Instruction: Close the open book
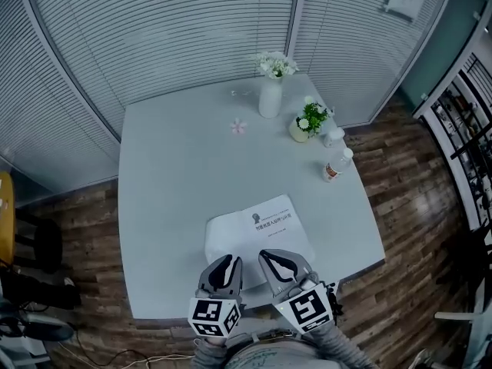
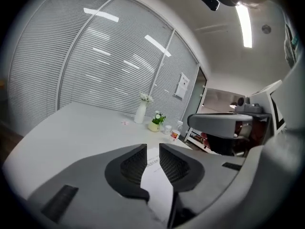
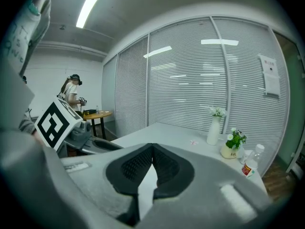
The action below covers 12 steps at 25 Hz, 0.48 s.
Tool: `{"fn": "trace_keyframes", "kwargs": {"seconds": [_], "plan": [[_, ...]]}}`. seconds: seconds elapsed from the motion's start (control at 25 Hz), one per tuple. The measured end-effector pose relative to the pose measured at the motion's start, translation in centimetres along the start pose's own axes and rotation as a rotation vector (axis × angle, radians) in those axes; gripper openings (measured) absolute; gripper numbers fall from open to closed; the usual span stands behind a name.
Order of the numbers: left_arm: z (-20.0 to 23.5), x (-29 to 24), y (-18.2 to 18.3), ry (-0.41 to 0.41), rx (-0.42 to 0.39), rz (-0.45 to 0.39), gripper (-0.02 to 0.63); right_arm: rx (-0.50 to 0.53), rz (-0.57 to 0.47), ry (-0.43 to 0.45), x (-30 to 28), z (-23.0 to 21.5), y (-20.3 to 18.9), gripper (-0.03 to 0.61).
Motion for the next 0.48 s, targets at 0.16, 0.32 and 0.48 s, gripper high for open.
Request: {"fn": "trace_keyframes", "kwargs": {"seconds": [0.16,0.32,0.48], "plan": [[1.6,-0.2,-2.0,0.016,0.029,0.056,0.099,-0.009,0.018,0.008,-0.7,0.3,-0.7,0.002],[3.6,-0.1,-4.1,0.067,0.033,0.110,0.112,-0.019,0.034,0.006,-1.1,0.6,-0.9,0.002],[5.8,0.0,-6.1,0.100,0.041,0.163,0.127,-0.019,0.051,0.003,-1.8,0.9,-1.8,0.002]]}}
Point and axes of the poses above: the fingertips, and each gripper's own axes: x backward along the fingers, z to its left, y out of its top, the point moved 3 cm from there along x, backward along the fingers
